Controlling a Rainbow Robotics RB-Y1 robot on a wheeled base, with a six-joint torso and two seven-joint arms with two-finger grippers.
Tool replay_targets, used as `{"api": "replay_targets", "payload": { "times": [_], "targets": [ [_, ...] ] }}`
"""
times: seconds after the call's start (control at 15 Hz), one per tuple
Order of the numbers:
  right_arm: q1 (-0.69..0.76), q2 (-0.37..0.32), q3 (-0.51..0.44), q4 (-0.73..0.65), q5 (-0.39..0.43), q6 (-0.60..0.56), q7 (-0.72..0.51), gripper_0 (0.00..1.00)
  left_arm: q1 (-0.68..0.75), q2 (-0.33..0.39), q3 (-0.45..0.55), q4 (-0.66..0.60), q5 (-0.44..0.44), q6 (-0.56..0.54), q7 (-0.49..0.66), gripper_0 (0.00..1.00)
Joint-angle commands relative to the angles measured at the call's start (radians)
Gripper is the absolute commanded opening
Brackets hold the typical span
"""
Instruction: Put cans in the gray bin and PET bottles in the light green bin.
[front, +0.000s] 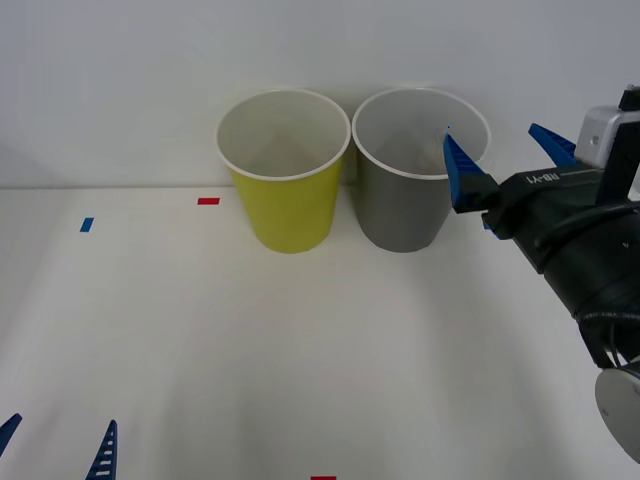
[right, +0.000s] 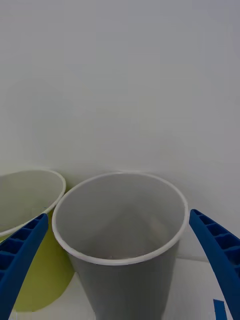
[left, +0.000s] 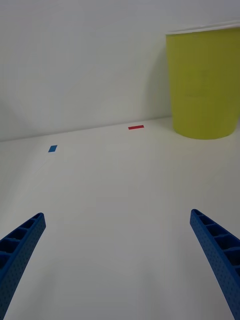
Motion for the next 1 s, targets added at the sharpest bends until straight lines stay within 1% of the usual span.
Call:
{"api": "replay_targets", "payload": {
  "times": [0.07, 0.2, 0.27, 0.4, 0.47, 0.53, 0.67, 0.8, 1.0],
  "targets": [
    [0.093, 0.018, 0.021, -0.024, 0.007, -0.042, 0.011, 0.96, 0.000, 0.000, 0.000, 0.000, 0.000, 0.000, 0.000, 1.00],
    [0.126, 0.041, 0.042, -0.013, 0.029, -0.082, 0.021, 0.96, 0.000, 0.000, 0.000, 0.000, 0.000, 0.000, 0.000, 1.00],
    [0.136, 0.044, 0.054, 0.007, 0.041, -0.122, 0.025, 0.96, 0.000, 0.000, 0.000, 0.000, 0.000, 0.000, 0.000, 1.00],
    [0.153, 0.030, 0.076, 0.114, 0.062, -0.308, 0.033, 0.96, 0.000, 0.000, 0.000, 0.000, 0.000, 0.000, 0.000, 1.00],
    [0.167, 0.019, 0.079, 0.157, 0.073, -0.383, 0.036, 0.96, 0.000, 0.000, 0.000, 0.000, 0.000, 0.000, 0.000, 1.00],
    [0.196, 0.005, 0.084, 0.190, 0.085, -0.446, 0.039, 0.96, 0.000, 0.000, 0.000, 0.000, 0.000, 0.000, 0.000, 1.00],
    [0.267, -0.008, 0.087, 0.213, 0.104, -0.523, 0.045, 0.96, 0.000, 0.000, 0.000, 0.000, 0.000, 0.000, 0.000, 1.00],
    [0.325, -0.021, 0.094, 0.289, 0.108, -0.678, 0.051, 0.96, 0.000, 0.000, 0.000, 0.000, 0.000, 0.000, 0.000, 1.00],
    [0.405, -0.018, 0.096, 0.400, 0.124, -0.886, 0.071, 0.96, 0.000, 0.000, 0.000, 0.000, 0.000, 0.000, 0.000, 1.00]
  ]
}}
